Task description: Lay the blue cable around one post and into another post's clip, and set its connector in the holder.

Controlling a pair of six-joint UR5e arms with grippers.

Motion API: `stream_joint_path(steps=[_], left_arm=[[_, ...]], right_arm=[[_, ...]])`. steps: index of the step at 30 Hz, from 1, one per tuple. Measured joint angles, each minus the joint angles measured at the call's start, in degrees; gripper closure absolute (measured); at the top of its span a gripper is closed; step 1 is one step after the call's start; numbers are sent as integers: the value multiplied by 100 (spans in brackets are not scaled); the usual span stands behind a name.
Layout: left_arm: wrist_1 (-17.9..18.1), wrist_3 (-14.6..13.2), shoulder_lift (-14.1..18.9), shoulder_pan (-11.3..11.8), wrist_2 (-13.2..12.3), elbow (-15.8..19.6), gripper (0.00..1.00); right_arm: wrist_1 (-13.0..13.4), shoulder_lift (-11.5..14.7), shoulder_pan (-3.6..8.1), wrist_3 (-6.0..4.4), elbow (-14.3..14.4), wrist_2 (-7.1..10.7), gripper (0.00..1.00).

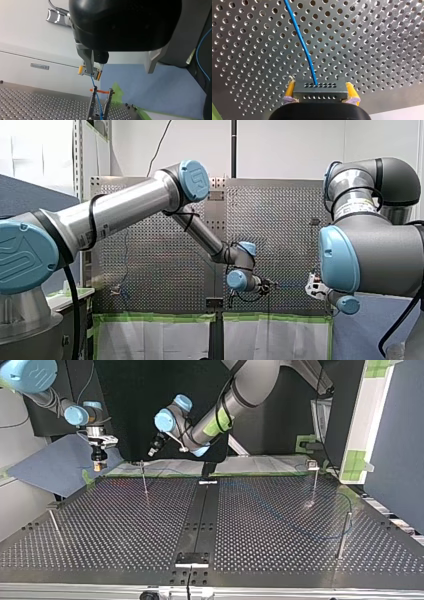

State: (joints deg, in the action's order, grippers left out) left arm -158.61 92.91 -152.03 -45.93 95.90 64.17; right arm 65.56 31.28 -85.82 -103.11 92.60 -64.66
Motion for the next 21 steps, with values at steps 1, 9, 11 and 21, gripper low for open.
stream_joint_path(steps=[1,9,11,21], left_arm=[[20,-31,44,-5,24,45,0],[385,-110,459,-21,239,462,0],[470,-94,545,-6,285,545,0],[689,179,1068,242,579,1069,0]], right_arm=[[-3,0,-1,0,0,-1,100],[-21,0,-1,0,1,-2,100],[-32,-1,-5,0,1,0,100],[-42,-2,-25,-14,-2,28,100]])
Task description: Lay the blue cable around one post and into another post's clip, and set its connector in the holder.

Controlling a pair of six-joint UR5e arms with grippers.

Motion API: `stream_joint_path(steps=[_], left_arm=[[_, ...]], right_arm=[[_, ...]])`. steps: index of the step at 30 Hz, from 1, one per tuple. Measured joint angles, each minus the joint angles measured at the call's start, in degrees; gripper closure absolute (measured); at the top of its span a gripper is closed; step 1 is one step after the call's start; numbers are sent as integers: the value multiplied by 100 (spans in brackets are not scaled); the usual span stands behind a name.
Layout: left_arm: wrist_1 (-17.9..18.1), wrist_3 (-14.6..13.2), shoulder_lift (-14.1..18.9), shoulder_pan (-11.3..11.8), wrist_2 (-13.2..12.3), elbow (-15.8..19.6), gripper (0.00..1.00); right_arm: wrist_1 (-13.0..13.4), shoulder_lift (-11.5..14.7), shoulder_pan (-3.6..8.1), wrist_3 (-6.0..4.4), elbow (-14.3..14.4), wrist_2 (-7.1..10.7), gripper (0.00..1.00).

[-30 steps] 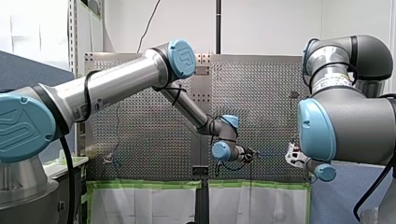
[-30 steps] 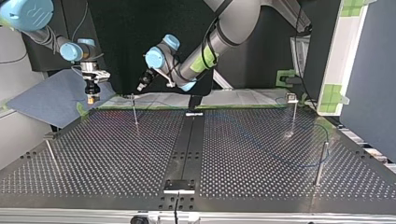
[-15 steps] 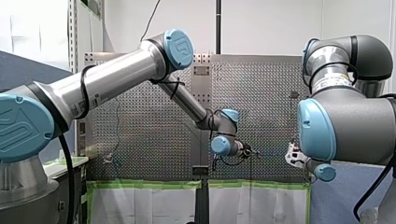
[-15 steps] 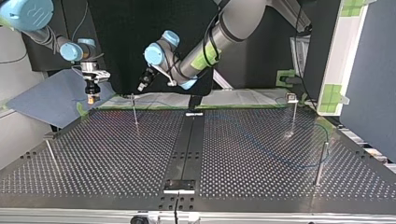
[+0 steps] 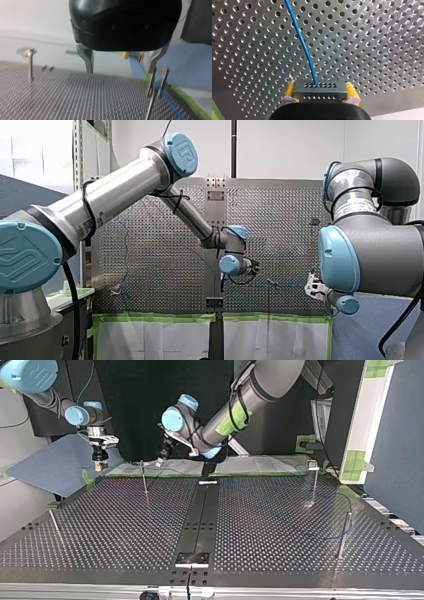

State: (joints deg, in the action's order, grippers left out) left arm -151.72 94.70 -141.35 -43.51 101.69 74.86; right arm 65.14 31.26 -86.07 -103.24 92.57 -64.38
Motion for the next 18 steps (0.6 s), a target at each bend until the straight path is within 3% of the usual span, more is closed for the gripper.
stream_joint_path(steps=[7,12,18], left_arm=[[-283,341,372,122,329,371,0],[-496,255,614,80,436,614,0],[-485,232,910,39,464,910,0]], right_arm=[[0,0,-33,-59,1,3,100],[-1,0,-53,-64,2,3,100],[0,0,-73,-66,3,4,100]])
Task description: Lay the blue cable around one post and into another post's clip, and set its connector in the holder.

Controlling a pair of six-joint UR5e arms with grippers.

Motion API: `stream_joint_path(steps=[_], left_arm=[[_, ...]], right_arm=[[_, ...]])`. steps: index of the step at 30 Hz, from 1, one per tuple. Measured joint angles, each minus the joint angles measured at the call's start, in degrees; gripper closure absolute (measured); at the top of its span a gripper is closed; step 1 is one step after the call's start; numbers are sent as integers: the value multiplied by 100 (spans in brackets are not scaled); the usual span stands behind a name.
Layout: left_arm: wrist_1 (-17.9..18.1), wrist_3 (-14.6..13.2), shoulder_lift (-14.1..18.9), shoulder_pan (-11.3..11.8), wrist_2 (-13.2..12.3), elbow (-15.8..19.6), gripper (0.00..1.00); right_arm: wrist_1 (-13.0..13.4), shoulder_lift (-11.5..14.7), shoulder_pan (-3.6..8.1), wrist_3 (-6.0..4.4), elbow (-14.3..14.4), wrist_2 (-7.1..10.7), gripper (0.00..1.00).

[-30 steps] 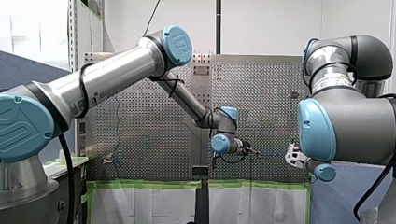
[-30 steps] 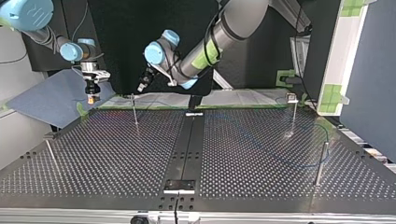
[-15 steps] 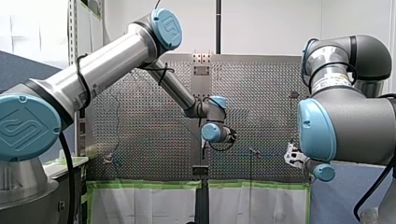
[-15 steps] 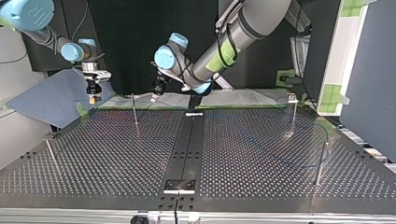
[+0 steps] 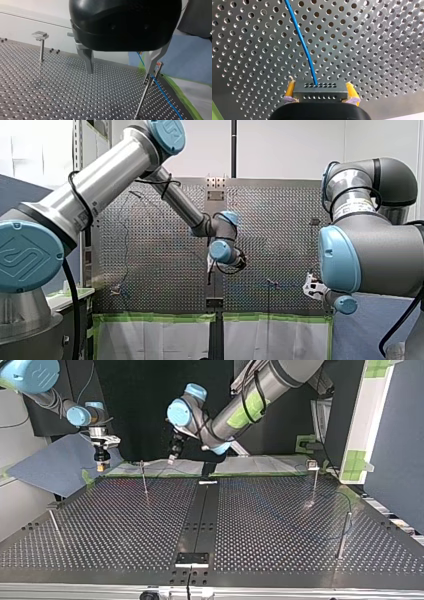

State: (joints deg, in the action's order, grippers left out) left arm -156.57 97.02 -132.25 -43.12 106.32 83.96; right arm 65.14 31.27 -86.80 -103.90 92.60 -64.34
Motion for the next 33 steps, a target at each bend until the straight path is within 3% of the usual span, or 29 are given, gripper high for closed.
stream_joint_path(steps=[7,18,33], left_arm=[[-21,40,309,-3,134,311,0],[275,151,802,23,178,803,0],[301,228,1570,38,349,1572,0]], right_arm=[[-5,0,-12,0,-2,0,100],[-5,0,-22,-17,-3,-5,100],[-9,0,-50,-18,-3,-9,100]])
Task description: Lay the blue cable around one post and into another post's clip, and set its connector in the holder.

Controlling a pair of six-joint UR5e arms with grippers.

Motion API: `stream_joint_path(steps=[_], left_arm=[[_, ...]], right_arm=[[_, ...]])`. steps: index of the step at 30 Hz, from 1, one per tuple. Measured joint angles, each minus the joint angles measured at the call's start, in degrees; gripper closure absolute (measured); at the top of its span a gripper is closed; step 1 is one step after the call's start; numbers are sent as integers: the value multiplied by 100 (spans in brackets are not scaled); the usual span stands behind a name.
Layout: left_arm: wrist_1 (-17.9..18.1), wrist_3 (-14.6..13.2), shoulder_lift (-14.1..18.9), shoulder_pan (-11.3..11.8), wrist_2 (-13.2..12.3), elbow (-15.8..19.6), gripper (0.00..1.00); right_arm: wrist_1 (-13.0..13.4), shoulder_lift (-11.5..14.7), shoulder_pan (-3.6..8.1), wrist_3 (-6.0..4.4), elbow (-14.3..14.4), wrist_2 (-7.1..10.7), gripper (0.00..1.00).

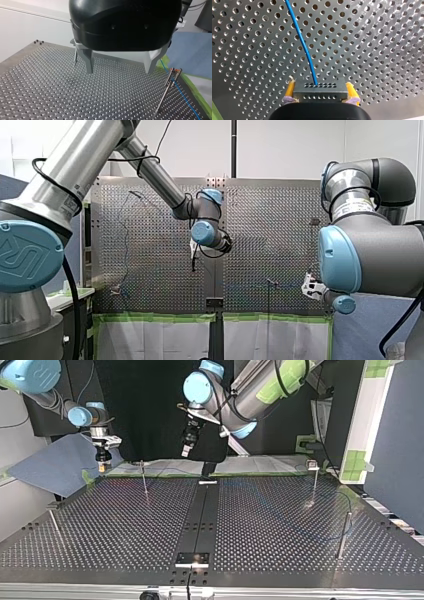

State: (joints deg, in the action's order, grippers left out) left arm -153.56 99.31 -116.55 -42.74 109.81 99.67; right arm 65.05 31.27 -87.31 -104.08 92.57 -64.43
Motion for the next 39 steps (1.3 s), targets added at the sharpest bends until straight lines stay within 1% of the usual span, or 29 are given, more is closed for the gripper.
stream_joint_path(steps=[7,13,17,22,27,36,39], left_arm=[[21,11,366,20,84,366,0],[71,56,678,27,104,678,0],[178,144,850,46,101,849,0],[401,267,1089,75,98,1089,0],[504,288,1355,86,97,1353,0],[536,291,1768,109,104,1767,0],[621,292,1908,121,105,1907,0]], right_arm=[[0,0,-2,0,0,-6,100],[0,1,-6,0,1,-3,100],[0,1,-5,0,-2,-7,100],[4,0,-5,0,-3,-9,100],[2,0,-6,0,-4,-10,100],[12,-1,-4,1,-5,-16,100],[10,-1,-5,0,-6,-17,100]])
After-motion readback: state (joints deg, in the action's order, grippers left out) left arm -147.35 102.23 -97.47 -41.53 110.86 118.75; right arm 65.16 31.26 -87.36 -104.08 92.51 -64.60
